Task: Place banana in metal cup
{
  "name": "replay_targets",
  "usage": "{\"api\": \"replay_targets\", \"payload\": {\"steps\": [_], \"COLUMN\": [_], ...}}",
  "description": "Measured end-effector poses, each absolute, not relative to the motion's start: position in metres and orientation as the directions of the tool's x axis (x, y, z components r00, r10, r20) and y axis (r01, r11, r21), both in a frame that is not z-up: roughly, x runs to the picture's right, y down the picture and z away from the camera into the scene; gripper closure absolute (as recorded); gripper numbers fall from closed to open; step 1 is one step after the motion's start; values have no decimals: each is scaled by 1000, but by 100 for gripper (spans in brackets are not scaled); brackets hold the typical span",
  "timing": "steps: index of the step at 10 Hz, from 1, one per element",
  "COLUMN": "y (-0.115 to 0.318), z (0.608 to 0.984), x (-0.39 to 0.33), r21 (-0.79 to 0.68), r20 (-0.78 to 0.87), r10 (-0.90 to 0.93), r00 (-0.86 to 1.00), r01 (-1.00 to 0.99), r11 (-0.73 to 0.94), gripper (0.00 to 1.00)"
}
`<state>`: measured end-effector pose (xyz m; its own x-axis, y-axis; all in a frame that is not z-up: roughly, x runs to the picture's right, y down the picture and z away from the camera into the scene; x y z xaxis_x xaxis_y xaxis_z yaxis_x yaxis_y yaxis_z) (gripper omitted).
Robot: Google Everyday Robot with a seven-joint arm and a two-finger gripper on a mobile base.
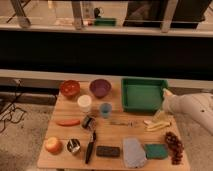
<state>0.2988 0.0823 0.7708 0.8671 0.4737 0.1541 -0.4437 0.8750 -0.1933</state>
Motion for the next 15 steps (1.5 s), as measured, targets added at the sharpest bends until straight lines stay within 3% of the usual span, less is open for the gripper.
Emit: {"api": "replay_targets", "payload": {"steps": [8, 15], "y": [84, 95], "z": [790, 802], "x": [332, 364], "r21": [-193, -227], "r20": [124, 199], "r10": [495, 388], "r00": [860, 900], "r01": [-468, -343], "r11": [862, 912], "gripper": [0, 0]}}
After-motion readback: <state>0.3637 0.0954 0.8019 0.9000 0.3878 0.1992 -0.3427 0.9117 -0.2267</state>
